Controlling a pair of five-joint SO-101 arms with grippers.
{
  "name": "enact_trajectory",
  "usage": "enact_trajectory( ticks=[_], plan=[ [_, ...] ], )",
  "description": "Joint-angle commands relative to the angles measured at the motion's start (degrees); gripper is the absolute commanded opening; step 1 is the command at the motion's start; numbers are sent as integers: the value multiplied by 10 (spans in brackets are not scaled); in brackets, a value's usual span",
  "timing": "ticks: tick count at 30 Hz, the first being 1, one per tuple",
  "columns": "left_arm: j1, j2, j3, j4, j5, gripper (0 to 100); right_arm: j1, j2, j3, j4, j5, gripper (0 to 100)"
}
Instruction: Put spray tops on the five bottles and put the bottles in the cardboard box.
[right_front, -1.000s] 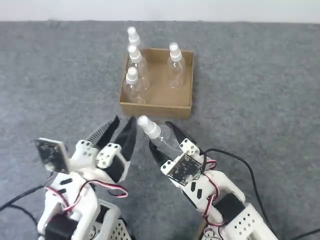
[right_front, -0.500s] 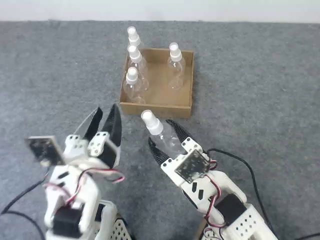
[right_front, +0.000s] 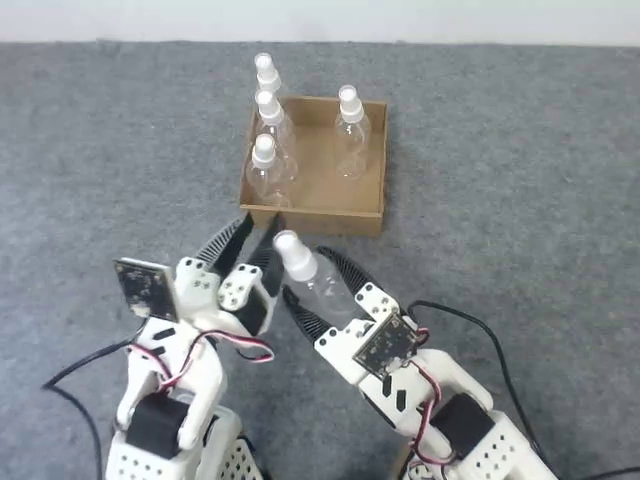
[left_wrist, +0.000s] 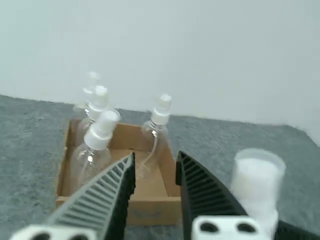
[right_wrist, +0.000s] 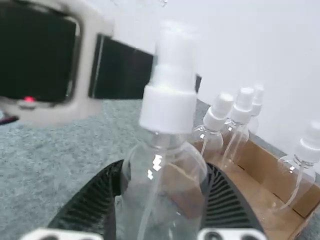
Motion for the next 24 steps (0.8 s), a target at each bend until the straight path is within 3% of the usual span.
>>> enact_trajectory(
  ticks=[1, 6, 24],
  plan=[
    [28, -7, -8, 11, -7, 122, -10, -6, -33, 0, -4, 79],
    [64, -7, -11, 35, -41, 118, -10, -6, -33, 0, -4, 79],
    [94, -8, -12, 38, -72, 82, -7, -6, -28, 15, -4, 79]
  ],
)
